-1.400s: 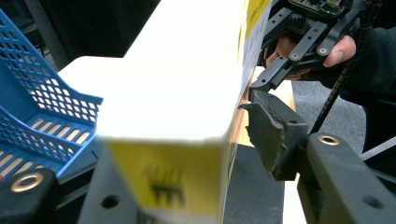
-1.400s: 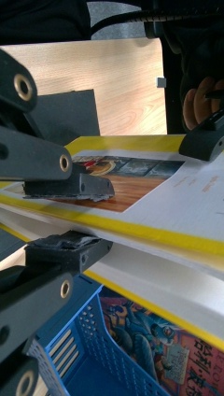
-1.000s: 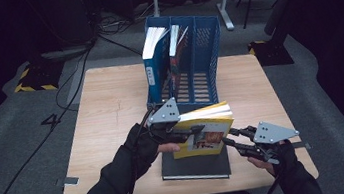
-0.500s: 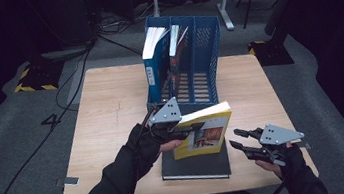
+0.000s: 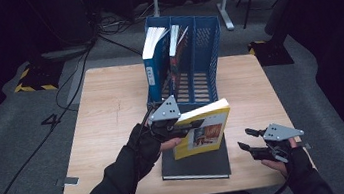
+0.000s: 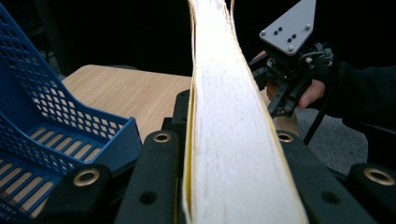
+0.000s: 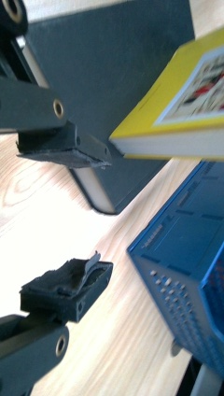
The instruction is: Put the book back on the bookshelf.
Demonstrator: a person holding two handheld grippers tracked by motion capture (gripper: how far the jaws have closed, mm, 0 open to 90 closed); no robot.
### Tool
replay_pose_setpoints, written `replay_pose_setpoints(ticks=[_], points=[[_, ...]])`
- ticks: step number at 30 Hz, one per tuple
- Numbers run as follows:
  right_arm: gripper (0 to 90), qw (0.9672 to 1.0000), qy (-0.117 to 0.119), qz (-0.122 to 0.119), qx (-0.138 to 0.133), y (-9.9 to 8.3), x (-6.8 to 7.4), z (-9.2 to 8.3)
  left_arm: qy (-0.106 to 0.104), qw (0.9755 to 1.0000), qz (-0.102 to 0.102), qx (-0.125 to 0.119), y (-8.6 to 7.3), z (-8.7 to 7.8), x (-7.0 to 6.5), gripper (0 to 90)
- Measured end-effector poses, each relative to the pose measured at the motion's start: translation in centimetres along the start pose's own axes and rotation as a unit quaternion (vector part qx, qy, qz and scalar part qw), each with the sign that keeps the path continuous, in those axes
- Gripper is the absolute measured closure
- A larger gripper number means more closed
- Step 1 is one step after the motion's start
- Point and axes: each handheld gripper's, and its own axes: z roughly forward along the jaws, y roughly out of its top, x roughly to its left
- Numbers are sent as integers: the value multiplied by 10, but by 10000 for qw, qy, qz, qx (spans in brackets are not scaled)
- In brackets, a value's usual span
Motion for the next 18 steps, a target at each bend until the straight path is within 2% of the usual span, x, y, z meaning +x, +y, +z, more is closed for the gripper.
replay_pose_setpoints(ticks=[1, 4, 7, 12, 17, 18], points=[[384, 9999, -28, 25, 97, -4, -2, 2, 8, 10000, -10, -10, 1, 1, 0, 746], [377, 9997, -51, 64, 221, -9, -4, 4, 23, 10000, -46, -55, 2, 2, 1, 746], [322, 9983, -128, 79, 565, -21, -8, 10, 78, 9999, -48, -100, 4, 5, 1, 747], [305, 9968, -156, 214, 759, -32, -15, 13, 74, 9998, -50, -188, 10, 4, 2, 748], [293, 9944, -206, 426, 942, -47, -25, 16, 181, 9995, 21, -257, 20, 3, 2, 748], [283, 9927, -260, 466, 1079, -52, -28, 18, 195, 9994, 10, -273, 21, 2, 3, 748]])
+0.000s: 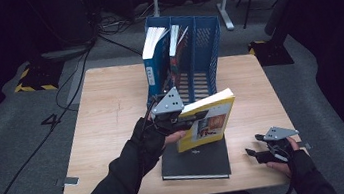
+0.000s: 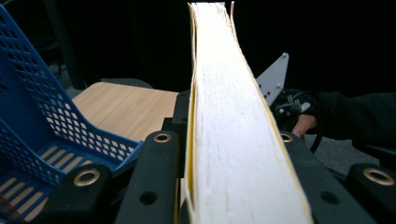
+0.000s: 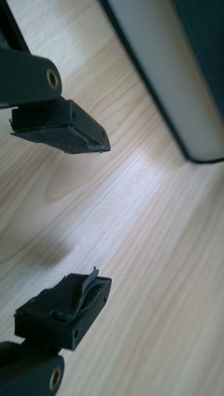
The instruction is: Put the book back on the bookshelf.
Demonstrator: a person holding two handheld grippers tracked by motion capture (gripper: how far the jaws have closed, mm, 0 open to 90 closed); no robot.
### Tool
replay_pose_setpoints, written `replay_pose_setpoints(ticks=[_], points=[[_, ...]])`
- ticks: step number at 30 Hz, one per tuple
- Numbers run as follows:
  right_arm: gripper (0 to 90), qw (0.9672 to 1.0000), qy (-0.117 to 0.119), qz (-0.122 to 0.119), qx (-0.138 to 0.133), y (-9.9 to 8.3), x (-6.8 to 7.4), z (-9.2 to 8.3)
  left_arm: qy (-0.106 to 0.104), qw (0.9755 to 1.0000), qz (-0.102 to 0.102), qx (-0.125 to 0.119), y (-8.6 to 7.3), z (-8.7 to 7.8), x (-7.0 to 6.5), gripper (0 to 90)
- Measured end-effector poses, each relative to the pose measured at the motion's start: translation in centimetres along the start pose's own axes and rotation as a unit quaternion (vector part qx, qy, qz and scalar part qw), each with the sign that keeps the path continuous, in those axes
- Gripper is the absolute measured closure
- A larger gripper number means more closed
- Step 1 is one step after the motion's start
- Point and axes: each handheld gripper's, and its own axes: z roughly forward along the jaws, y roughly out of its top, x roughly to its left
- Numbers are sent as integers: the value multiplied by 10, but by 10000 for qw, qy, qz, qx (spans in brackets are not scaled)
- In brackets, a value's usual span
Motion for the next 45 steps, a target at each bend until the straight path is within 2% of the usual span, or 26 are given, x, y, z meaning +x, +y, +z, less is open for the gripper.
replay_pose_setpoints(ticks=[3, 9, 12, 20, 27, 30, 35, 36, 39, 45], points=[[280, 9999, 35, 138, -42, -2, -3, 1, 114, 9999, 1, -13, 4, -1, 4, 748], [255, 9998, 50, 181, -85, -3, -3, 3, 315, 9995, -47, -46, 10, -6, 11, 748], [235, 9995, 82, 309, -81, -3, -6, 4, 525, 9986, -65, -63, 15, -12, 19, 749], [221, 9994, 65, 328, -111, -4, -5, 5, 913, 9956, -159, -102, 24, -20, 33, 749], [220, 9994, 61, 322, -113, -4, -5, 5, 1396, 9896, -335, -90, 34, -22, 46, 749], [220, 9994, 59, 322, -114, -4, -5, 5, 1481, 9882, -381, -91, 37, -23, 50, 749], [220, 9994, 60, 322, -114, -4, -5, 5, 1704, 9835, -594, -89, 42, -25, 61, 750], [220, 9994, 60, 322, -114, -4, -5, 5, 1704, 9835, -594, -89, 42, -25, 61, 749], [220, 9994, 61, 322, -114, -4, -5, 5, 1857, 9803, -670, -8, 43, -24, 67, 749], [219, 9994, 61, 323, -115, -4, -5, 5, 2148, 9722, -931, 95, 44, -16, 80, 749]])
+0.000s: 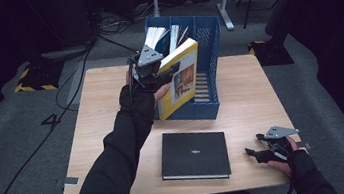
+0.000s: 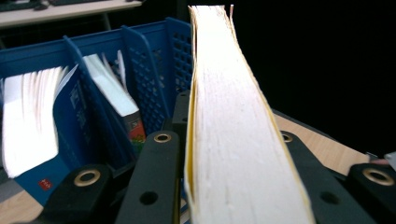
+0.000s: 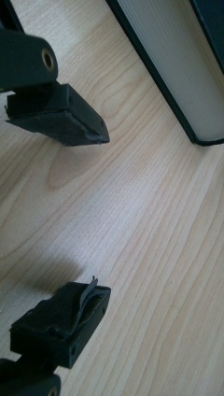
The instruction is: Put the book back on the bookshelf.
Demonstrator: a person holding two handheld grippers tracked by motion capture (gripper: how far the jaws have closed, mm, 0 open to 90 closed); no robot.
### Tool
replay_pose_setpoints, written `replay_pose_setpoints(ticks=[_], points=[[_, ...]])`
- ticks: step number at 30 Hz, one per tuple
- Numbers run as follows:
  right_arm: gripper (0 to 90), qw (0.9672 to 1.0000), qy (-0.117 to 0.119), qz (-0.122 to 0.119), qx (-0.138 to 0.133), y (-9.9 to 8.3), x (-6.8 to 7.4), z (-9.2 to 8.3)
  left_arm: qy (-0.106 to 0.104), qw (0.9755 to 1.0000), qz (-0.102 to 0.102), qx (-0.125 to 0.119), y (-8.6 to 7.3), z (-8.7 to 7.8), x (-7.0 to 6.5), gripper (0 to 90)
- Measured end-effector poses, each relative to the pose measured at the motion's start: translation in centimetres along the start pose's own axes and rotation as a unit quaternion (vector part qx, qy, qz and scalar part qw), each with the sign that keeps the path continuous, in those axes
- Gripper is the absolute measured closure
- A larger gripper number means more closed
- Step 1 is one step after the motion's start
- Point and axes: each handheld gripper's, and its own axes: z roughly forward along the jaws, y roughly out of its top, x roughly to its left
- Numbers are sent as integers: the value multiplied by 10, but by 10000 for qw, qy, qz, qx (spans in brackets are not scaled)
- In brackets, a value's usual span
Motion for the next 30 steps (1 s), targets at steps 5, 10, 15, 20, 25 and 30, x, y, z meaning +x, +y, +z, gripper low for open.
replay_pose_setpoints(ticks=[5, 10, 15, 20, 25, 30], points=[[219, 10000, 2, -4, 0, 0, 0, 0, 279, 9994, -125, 158, 1, 15, 4, 750], [219, 10000, 5, -8, -1, 0, 0, 0, 452, 9985, -181, 248, 5, 30, 4, 749], [219, 10000, 6, -6, -2, 0, 0, 0, 708, 9968, -221, 299, 11, 47, 4, 749], [219, 10000, 6, -5, -2, 0, 0, 0, 832, 9952, -345, 380, 14, 60, 7, 750], [219, 10000, 15, -17, 3, 0, 0, 0, 938, 9938, -453, 390, 21, 71, 10, 749], [220, 10000, 22, -9, -5, 0, 1, 0, 1090, 9911, -646, 420, 27, 80, 12, 749]])
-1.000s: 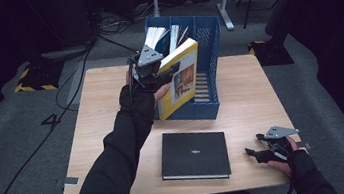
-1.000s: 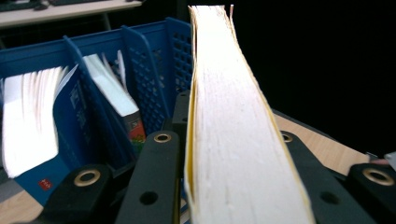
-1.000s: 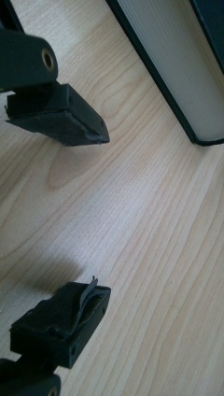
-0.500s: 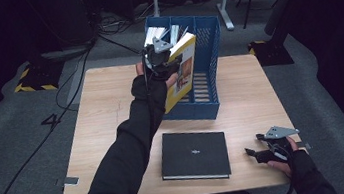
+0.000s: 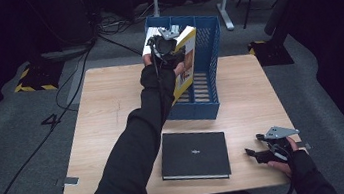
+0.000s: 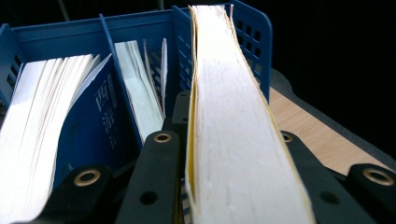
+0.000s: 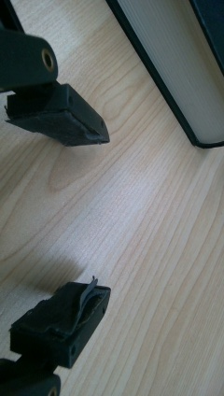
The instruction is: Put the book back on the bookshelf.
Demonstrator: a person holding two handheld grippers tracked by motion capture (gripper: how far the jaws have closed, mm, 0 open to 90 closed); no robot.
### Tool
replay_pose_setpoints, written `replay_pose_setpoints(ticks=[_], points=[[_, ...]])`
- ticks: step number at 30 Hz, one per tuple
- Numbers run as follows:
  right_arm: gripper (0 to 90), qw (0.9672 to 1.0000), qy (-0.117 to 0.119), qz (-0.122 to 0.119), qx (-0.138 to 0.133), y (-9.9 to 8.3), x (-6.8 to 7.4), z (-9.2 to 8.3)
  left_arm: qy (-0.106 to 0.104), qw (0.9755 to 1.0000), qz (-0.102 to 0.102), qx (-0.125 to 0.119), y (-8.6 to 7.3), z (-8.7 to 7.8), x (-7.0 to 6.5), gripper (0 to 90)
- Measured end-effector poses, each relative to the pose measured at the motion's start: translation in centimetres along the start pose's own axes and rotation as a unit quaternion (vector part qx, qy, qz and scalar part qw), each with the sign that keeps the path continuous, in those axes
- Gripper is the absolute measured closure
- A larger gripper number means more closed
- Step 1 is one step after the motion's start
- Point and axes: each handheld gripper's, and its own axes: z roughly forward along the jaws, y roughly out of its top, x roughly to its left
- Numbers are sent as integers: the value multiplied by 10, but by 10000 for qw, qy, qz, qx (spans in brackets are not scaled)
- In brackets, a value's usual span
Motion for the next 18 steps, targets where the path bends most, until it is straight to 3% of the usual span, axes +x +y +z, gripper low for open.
replay_pose_setpoints(ticks=[6, 11, 18], points=[[220, 10000, 4, 1, 7, 0, 0, 0, 366, 9993, 16, 47, 4, 12, -5, 749], [220, 10000, 10, -14, 7, 0, 0, 0, 456, 9989, -54, 56, 6, 23, -9, 749], [219, 10000, 17, -32, 9, 0, 0, -1, 601, 9981, 63, 88, 9, 39, -13, 749]])
